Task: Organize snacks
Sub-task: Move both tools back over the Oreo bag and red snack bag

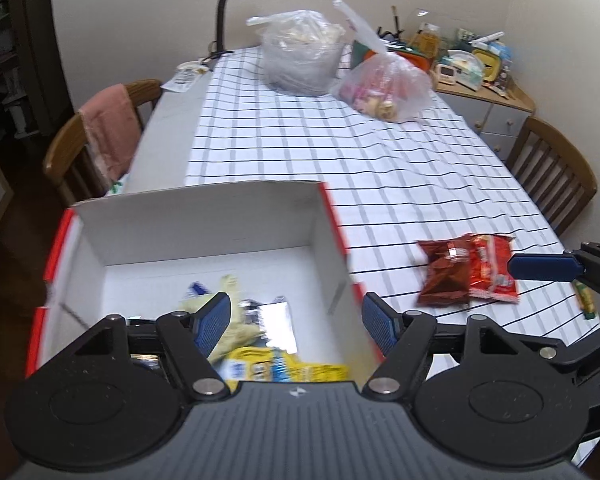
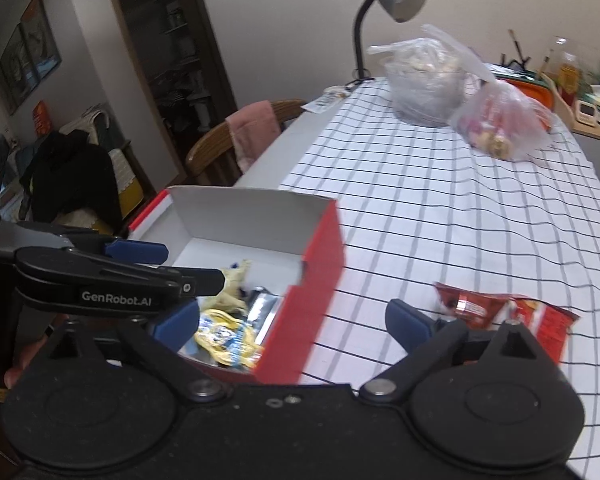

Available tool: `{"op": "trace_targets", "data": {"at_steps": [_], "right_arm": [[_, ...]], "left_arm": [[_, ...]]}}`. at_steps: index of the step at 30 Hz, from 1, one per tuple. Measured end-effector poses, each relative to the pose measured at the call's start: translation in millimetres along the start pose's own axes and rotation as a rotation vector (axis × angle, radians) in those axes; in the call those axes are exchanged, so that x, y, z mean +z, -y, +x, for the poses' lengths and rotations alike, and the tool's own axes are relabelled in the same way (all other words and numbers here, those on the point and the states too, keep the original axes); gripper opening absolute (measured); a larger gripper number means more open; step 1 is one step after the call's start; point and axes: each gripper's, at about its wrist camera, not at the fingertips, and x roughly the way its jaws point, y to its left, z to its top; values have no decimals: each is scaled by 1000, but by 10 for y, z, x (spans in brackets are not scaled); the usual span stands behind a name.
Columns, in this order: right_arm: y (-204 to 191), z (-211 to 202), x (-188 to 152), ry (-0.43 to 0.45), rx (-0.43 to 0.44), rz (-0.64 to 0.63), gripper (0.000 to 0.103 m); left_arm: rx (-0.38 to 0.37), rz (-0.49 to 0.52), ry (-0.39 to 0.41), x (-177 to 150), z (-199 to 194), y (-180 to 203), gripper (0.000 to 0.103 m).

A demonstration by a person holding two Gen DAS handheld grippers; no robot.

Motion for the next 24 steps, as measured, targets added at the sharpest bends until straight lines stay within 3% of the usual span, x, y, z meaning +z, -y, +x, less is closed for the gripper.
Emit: {"op": "trace_targets", "data": {"at_steps": [11, 24], "right_arm": [[768, -232, -115, -11, -67, 56, 101], [1677, -141, -171, -71, -177, 146, 101]], "left_arm": [[-70, 32, -12, 79, 323, 753, 77], [-72, 93, -50, 171, 782, 1496, 77]]}}
